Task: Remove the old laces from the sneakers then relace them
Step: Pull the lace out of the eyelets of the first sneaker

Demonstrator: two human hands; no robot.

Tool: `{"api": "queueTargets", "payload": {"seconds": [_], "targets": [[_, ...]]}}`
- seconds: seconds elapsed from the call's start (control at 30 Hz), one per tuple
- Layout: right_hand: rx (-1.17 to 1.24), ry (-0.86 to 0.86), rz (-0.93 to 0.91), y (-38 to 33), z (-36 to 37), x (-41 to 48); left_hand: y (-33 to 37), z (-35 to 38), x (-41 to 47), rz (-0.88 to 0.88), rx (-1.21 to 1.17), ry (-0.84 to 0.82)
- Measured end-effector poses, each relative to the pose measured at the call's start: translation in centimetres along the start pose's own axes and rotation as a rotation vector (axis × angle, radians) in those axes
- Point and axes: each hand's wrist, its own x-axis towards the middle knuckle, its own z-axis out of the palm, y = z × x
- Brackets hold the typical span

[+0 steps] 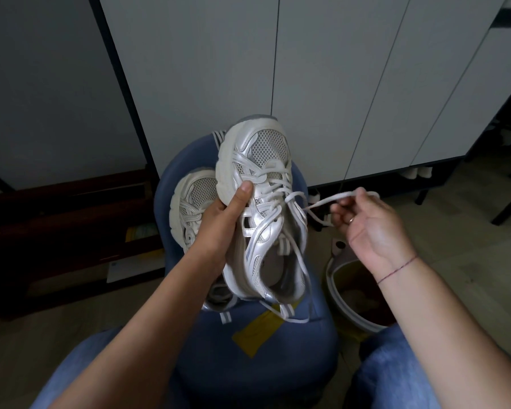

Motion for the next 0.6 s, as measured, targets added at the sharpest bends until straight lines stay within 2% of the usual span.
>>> {"api": "queueTargets", "payload": {"seconds": [0.1,0.17,0.3,0.4,0.47,0.5,0.6], "targets": [[-0.016,0.112,-0.014,-0.7,-0.7,0.7,0.2,-0.1,0.0,-0.004,-0.024,-0.003],[-0.269,0.072,-0.03,-0.6,-1.1,0.7,0.3,-0.1,0.0,0.009,-0.027,0.002],[-1.025,-0.231,0.016,1.4,-1.1,-0.4,0.5,-0.3,0.1,0.024,-0.003,0.028],[-1.314,-0.423,0.107,2.1,-0.9,-0.9,0.7,-0.5,0.0,0.033,0.019,0.052],[-1.386,-0.429,0.079,1.9,-0.7,-1.1,0.9,-0.6,-0.2,0.046,0.034,0.056],[-1.373,-0.394,0.009,1.6,-0.6,-1.2,0.9,-0.5,-0.3,0.053,0.043,0.053],[-1.1,-0.276,-0.423,0.2,0.2,-1.9,1.2,-0.4,-0.5,0.075,0.08,0.032]]}}
